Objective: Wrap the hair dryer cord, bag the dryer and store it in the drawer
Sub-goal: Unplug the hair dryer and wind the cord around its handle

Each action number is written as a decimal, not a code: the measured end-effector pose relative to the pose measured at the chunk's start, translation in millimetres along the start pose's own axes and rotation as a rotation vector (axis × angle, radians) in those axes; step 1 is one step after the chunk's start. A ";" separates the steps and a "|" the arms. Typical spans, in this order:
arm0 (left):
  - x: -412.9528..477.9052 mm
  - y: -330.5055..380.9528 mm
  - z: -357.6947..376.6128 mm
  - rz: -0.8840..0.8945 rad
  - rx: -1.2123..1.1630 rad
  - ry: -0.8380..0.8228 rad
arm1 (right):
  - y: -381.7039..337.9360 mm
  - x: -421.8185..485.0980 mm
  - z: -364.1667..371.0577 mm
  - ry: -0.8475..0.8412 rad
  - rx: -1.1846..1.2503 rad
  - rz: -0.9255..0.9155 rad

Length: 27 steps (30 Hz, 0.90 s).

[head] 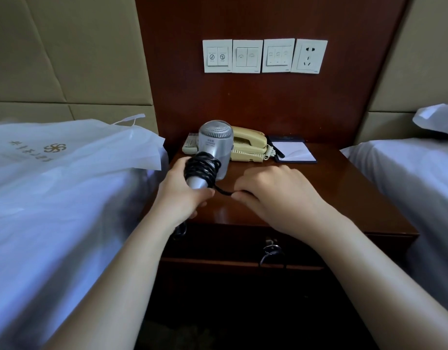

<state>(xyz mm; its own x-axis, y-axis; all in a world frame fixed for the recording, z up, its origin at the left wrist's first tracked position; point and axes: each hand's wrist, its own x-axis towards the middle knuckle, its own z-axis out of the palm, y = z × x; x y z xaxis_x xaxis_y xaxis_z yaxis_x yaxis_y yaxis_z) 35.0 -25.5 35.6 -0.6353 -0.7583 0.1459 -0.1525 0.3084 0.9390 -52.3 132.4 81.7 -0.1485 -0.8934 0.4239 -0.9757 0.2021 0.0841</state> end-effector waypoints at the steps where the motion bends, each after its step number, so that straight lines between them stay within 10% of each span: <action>1: 0.5 -0.3 1.6 0.021 0.045 -0.001 | 0.3 1.4 0.5 0.043 0.007 -0.039; 12: -19.1 17.4 23.3 0.166 0.415 -0.171 | 5.1 9.2 12.7 0.167 0.147 -0.122; 27: -18.4 14.2 -4.4 0.158 0.328 -0.356 | 71.0 -3.9 -3.9 0.114 0.498 0.247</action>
<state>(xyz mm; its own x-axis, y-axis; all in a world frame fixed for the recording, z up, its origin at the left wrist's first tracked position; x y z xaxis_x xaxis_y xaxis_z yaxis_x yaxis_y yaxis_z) 47.8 -9.7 47.6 -0.8796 -0.4628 0.1099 -0.2270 0.6114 0.7580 -120.4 151.8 89.6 -0.3908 -0.7889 0.4743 -0.8765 0.1614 -0.4536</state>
